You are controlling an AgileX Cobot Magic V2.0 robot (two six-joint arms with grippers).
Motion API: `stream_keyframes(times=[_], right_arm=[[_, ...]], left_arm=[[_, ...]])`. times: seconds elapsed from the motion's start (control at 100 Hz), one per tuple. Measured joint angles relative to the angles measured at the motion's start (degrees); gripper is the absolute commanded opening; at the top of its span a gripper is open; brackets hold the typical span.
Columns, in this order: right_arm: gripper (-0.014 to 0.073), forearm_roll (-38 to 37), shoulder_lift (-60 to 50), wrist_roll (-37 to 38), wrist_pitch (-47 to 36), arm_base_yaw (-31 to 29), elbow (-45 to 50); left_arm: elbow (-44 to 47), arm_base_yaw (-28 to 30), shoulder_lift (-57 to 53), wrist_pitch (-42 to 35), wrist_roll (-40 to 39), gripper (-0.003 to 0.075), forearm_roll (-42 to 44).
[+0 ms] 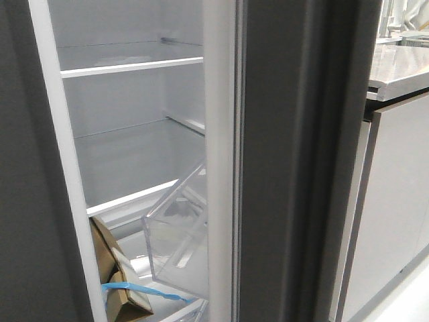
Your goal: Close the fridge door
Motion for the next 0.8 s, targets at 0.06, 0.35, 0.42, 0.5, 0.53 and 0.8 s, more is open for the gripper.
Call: stream_keyframes(times=[0.06, 0.35, 0.42, 0.5, 0.53, 0.8], right_arm=[[-0.0076, 0.00, 2.00, 0.00, 0.00, 3.03, -1.67], [-0.0076, 1.78, 10.72, 0.00, -3.53, 17.44, -7.44], [-0.0076, 2.00, 11.92, 0.00, -4.28, 18.60, -7.95], [-0.0076, 2.80, 12.51, 0.00, -4.69, 19.00, -8.07], [-0.0076, 3.18, 12.85, 0.00, -4.69, 19.00, -8.07], [-0.0076, 5.77, 17.54, 0.00, -8.56, 19.22, -8.57]], left_arm=[[0.00, 0.00, 0.00, 0.00, 0.00, -0.0021, 0.00], [0.00, 0.00, 0.00, 0.00, 0.00, -0.0021, 0.00], [0.00, 0.00, 0.00, 0.00, 0.00, -0.0021, 0.00], [0.00, 0.00, 0.00, 0.00, 0.00, -0.0021, 0.00], [0.00, 0.00, 0.00, 0.00, 0.00, -0.0020, 0.00], [0.00, 0.00, 0.00, 0.00, 0.00, -0.0021, 0.00]])
